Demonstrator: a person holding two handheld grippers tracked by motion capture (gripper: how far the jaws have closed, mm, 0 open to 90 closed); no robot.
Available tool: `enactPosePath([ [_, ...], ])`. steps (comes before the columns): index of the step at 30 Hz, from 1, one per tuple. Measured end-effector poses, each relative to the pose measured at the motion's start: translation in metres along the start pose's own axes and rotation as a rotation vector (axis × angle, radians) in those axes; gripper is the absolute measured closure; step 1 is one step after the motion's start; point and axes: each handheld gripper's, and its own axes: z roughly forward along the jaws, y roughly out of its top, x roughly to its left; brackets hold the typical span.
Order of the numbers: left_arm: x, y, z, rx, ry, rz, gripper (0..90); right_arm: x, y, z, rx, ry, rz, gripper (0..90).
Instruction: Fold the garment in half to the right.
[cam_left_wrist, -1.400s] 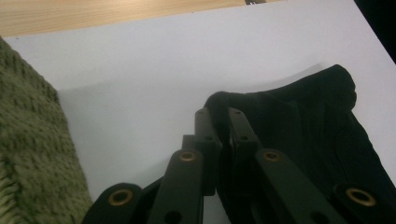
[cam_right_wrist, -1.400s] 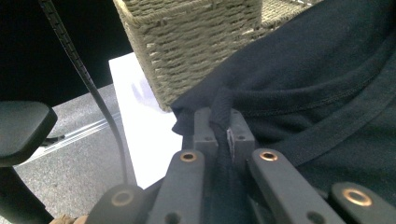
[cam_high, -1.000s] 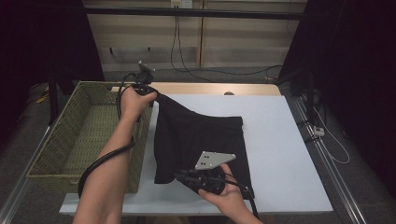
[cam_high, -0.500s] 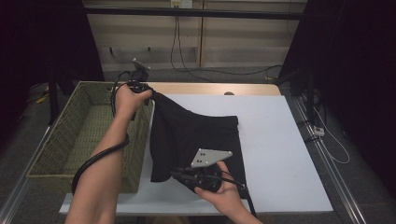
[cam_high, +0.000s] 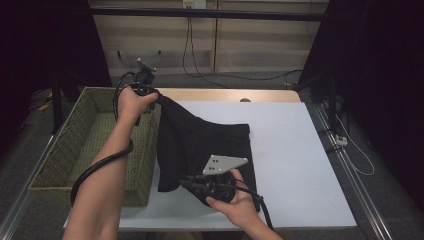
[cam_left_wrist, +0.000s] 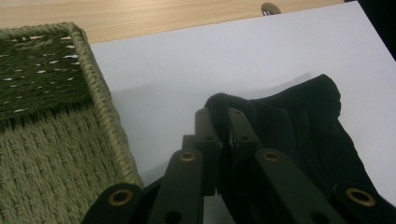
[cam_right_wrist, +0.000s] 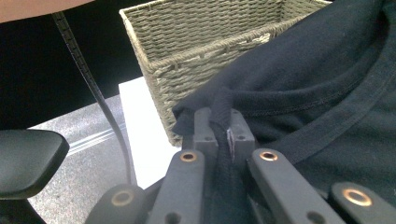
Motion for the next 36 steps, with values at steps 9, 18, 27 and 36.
enactPosePath([
  [9, 0.004, 0.002, -0.005, 0.009, 0.008, 0.001, 85.5, 0.000, 0.003, 0.003, -0.011, 0.014, 0.009, 86.6],
  [18, 0.005, 0.004, -0.007, 0.020, 0.012, -0.009, 85.5, 0.000, 0.009, 0.001, -0.027, 0.026, 0.014, 86.6],
  [27, 0.008, 0.004, -0.008, 0.026, 0.017, -0.009, 85.5, 0.002, 0.015, 0.001, -0.029, 0.030, 0.016, 86.6],
  [36, 0.011, 0.007, -0.015, 0.023, 0.023, -0.015, 85.5, 0.002, 0.016, 0.007, -0.029, 0.041, 0.015, 86.6],
])
